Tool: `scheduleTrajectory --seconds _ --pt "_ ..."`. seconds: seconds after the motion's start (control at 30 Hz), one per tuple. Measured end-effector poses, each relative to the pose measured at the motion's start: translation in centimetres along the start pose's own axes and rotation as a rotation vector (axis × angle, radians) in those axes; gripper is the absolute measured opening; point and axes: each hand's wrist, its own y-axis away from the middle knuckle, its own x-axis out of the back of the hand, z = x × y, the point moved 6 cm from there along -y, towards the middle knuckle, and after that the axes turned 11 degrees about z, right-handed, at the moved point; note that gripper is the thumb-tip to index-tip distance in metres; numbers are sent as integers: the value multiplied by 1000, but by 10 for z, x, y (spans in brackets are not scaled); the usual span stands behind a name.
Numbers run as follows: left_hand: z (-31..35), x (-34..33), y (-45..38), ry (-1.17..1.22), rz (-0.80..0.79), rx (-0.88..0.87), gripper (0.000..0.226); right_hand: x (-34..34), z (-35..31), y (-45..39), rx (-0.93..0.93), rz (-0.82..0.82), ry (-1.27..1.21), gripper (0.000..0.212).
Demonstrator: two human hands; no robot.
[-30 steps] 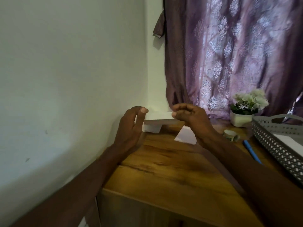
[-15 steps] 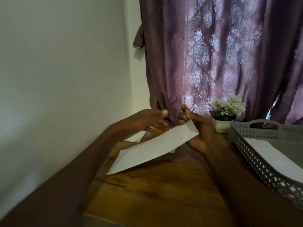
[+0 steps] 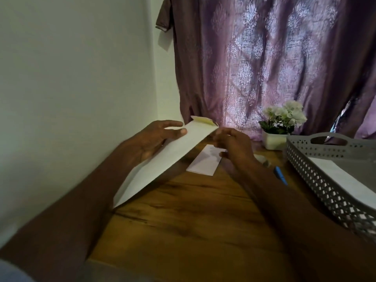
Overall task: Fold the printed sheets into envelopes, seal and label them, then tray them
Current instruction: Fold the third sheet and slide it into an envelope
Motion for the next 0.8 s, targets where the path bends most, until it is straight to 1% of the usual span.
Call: scheduleTrajectory --seconds 0.03,0.07,0.1,0.13,0.2,0.3,0.37,0.43,0.47,0.53,0.57,0.6,0.67,0.7,0.8 --pt "-5 5 -2 8 43 29 70 2 -4 2 157 30 247 13" --pt "-10 9 -2 8 81 62 65 1 -6 6 307 16 500 12" --pt "-16 12 -4 8 113 96 60 -2 -5 12 413 -20 706 14" --pt "-21 15 -4 10 139 128 57 -4 -2 18 445 -70 846 21" --pt "-28 20 -4 28 166 176 51 -7 5 25 408 -188 1005 33" --pt "-34 18 -3 64 146 217 47 -14 3 27 406 -334 1209 33" --pt "-34 15 -2 47 129 222 43 -14 2 24 372 -348 1224 28" --pt "-33 13 1 33 117 235 39 -10 1 24 310 -295 1184 31" --pt "-32 12 3 40 101 249 39 -10 3 26 295 -276 1172 36" --pt "-31 10 5 49 63 278 40 -12 4 31 301 -285 1193 59" --pt "-30 10 7 41 49 289 39 -13 4 34 303 -290 1205 67" --pt "-29 10 8 30 44 294 37 -13 4 35 304 -289 1199 66" --pt "-28 12 8 11 59 294 33 -11 0 34 272 -265 1151 55" --pt "-29 13 7 -3 67 280 33 -10 -1 33 250 -253 1138 57" --pt "-30 15 3 -20 82 207 29 -7 -3 33 186 -240 1163 79"
